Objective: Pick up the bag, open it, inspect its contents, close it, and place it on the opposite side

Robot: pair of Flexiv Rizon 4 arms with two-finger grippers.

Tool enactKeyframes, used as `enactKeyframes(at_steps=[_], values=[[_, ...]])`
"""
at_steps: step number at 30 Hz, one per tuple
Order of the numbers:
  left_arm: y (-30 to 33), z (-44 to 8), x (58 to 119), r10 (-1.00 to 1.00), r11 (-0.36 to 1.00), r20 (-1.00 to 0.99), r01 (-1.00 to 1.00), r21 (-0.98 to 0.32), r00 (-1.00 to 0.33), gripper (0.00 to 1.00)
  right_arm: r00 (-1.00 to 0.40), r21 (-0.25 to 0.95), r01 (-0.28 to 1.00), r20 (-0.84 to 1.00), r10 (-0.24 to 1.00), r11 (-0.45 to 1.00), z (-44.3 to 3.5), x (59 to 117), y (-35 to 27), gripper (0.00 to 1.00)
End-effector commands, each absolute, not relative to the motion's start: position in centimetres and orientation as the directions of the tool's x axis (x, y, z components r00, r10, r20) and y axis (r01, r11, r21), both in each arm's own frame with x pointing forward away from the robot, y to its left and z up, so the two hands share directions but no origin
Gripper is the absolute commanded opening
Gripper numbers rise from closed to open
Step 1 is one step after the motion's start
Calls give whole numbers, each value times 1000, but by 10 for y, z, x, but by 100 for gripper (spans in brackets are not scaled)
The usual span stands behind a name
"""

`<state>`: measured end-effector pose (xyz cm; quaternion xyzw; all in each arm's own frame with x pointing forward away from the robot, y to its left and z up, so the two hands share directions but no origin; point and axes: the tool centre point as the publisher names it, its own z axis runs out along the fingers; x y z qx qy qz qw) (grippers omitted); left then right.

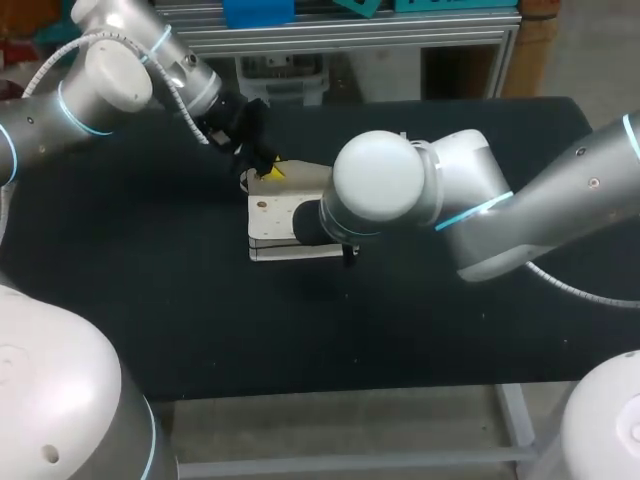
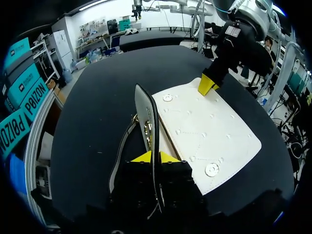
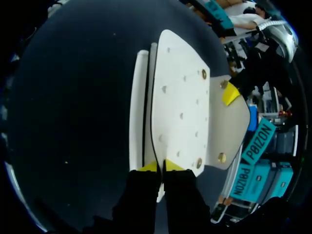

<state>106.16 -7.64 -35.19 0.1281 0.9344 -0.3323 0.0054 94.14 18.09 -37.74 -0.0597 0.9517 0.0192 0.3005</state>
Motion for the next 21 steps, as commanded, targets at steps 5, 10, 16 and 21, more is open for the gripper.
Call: enactKeyframes(at_steps=[5,10,16,21], values=[[-69,-331,1051,186,740,-146,236,-630,-972,0,-793,-23,-123,-599,-112,992,-356,936,182,100],[-65,-317,1056,131,737,-164,206,-644,-978,0,-772,-24,-140,-624,-124,990,-330,925,184,100],[-63,-297,1057,50,738,-182,160,-656,-982,0,-733,-21,-174,-665,-144,984,-294,914,182,100],[-61,-278,1053,20,731,-192,145,-667,-981,0,-694,-43,-180,-702,-158,983,-278,916,179,100]])
